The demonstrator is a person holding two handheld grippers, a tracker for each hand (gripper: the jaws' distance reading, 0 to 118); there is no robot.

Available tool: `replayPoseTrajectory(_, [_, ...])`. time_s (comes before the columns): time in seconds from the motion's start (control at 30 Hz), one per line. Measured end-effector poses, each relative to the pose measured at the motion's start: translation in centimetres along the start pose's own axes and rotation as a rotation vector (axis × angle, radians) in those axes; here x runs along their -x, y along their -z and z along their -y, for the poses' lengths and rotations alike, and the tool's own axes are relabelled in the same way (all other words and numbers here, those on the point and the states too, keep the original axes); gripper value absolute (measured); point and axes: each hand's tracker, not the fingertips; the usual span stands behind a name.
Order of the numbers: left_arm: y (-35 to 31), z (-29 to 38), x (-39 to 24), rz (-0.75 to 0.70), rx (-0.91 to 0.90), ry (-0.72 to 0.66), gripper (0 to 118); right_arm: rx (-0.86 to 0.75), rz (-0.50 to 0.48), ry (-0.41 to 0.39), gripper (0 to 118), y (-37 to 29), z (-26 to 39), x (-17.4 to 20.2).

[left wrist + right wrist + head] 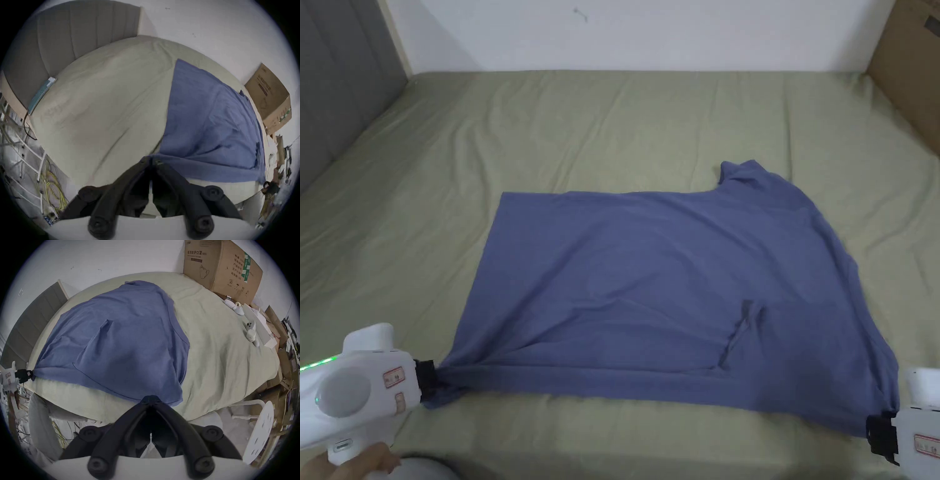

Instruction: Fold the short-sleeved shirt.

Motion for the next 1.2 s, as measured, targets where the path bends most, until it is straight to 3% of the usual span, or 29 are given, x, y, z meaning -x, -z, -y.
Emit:
replayPoseTrajectory(0.13, [-0.5,1.0,-1.0,-0.012,0.001,0.093,1,0.001,0.005,0.014,0,-0.2,0.1,-0.5])
replayPoseTrajectory(0.3, [-2.2,0.9,-1.4,0.001,-0.014,0.071,1,-0.048,-0.015,0.042,0,-1.0,-0.4,-1.6])
replayPoseTrajectory(0.33, [-2.6,0.9,-1.5,0.003,-0.018,0.071,1,-0.055,-0.012,0.044,12,-1.0,-0.6,-1.9])
replayPoseTrajectory(0.4, [-3.1,0.7,-1.9,0.003,-0.022,0.087,1,-0.063,-0.012,0.043,64,-0.9,-1.2,-2.2])
replayPoseTrajectory(0.43, [-3.3,0.7,-2.1,0.001,-0.025,0.096,1,-0.064,-0.021,0.044,78,-0.6,-1.5,-2.3])
replayPoseTrajectory(0.53, [-3.3,0.5,-2.2,-0.001,-0.028,0.106,1,-0.026,-0.043,0.041,77,1.0,-2.0,-2.3])
replayPoseTrajectory(0.57, [-3.4,0.6,-2.2,-0.002,-0.028,0.107,1,0.012,-0.041,0.028,70,1.6,-1.9,-2.2])
replayPoseTrajectory(0.6, [-3.4,0.6,-2.3,-0.004,-0.027,0.108,1,0.038,-0.041,0.008,45,2.3,-1.7,-2.0])
replayPoseTrajectory(0.63, [-3.4,0.7,-2.3,-0.005,-0.025,0.107,1,0.052,-0.024,-0.022,1,3.0,-1.4,-1.9])
replayPoseTrajectory(0.67, [-3.1,0.6,-2.1,-0.006,-0.023,0.107,1,0.060,0.031,-0.025,1,3.5,-1.1,-1.7])
replayPoseTrajectory(0.77, [-3.4,1.0,-2.2,-0.022,-0.011,0.124,1,0.015,-0.007,0.030,1,1.9,-1.2,-1.8])
replayPoseTrajectory(0.93, [-4.0,0.2,-2.5,-0.029,-0.025,0.152,1,-0.035,-0.029,0.022,1,-0.8,-3.0,-2.0])
replayPoseTrajectory(1.2, [-4.0,-7.0,-5.8,-0.040,-0.113,0.252,1,-0.113,-0.042,0.058,1,0.4,-12.1,-2.9])
